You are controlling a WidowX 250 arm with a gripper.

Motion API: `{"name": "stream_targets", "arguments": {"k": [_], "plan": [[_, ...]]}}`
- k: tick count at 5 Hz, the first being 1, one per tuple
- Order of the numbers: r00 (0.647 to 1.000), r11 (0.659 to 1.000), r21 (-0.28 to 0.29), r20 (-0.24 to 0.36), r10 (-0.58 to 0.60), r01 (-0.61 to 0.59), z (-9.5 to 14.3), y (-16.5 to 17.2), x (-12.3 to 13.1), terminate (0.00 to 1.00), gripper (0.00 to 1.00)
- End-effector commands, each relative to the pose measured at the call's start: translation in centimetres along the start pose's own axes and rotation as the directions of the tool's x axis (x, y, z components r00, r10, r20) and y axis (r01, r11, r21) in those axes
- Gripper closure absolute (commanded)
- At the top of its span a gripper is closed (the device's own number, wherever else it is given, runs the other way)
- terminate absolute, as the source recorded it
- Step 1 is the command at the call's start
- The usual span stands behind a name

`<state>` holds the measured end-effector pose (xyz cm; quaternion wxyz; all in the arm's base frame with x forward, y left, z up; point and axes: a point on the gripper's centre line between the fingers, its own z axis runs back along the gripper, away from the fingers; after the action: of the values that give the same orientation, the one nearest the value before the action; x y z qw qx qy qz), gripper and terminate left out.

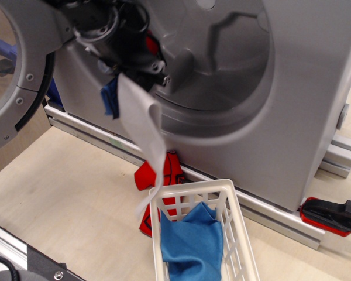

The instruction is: Put clothes in laundry machine

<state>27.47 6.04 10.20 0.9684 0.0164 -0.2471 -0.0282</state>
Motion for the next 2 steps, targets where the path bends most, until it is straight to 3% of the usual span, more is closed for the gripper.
{"name": "stream_targets", "arguments": {"k": [1,2], "plan": [[0.991,1.000,0.013,0.133,-0.005,0.004,-0.7,-0.8,4.0,0.00,1.00],[0.987,0.999,0.037,0.164,-0.002,-0.004,-1.8,-1.0,5.2,0.00,1.00]]}}
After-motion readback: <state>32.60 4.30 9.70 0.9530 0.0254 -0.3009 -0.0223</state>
